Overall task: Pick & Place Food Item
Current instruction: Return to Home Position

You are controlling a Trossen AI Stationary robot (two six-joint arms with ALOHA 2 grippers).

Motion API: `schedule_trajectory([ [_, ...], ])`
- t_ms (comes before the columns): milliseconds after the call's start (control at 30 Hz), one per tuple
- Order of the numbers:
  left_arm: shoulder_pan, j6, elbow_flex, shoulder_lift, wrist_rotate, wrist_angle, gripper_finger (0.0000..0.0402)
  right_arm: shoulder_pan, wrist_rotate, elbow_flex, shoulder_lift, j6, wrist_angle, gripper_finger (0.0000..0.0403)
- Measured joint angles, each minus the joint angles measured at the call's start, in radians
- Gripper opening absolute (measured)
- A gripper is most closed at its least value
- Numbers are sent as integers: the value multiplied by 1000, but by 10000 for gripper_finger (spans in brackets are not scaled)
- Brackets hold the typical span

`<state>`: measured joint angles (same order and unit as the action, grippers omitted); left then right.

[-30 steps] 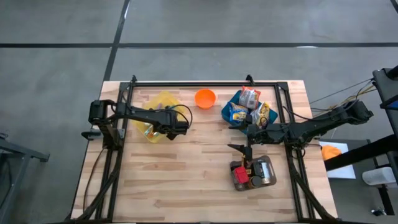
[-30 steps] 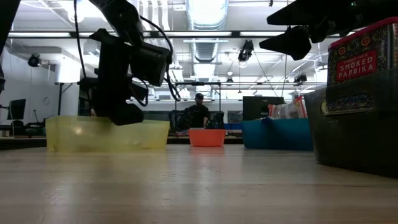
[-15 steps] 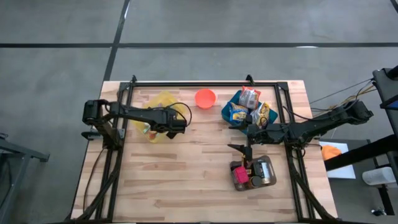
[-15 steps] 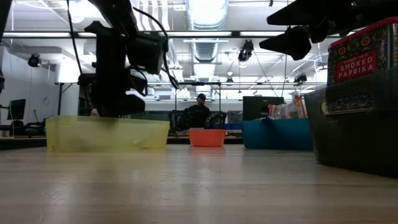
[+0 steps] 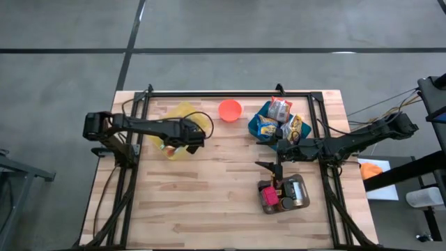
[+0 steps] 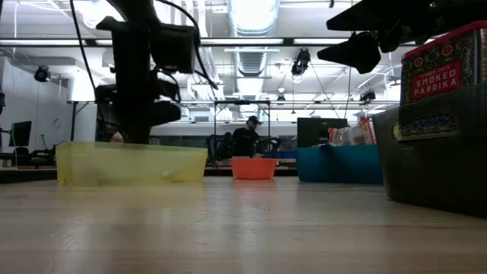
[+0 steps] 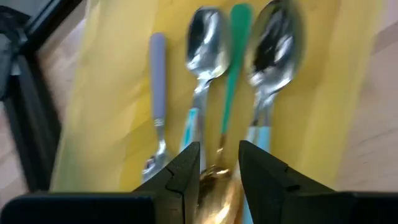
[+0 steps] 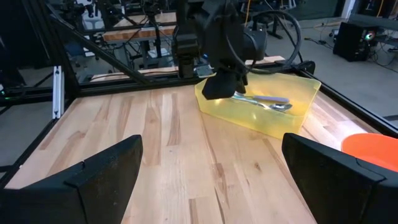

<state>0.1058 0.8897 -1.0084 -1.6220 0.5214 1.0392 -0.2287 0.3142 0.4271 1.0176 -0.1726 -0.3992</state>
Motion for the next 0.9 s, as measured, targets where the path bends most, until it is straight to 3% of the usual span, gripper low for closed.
schedule_trajectory([
  [333,-49,-170,0,99,-51,-270,111,0,0,0,0,0,0,381],
  [900,-133,-451,9,138,11,-759,111,0,0,0,0,0,0,381],
])
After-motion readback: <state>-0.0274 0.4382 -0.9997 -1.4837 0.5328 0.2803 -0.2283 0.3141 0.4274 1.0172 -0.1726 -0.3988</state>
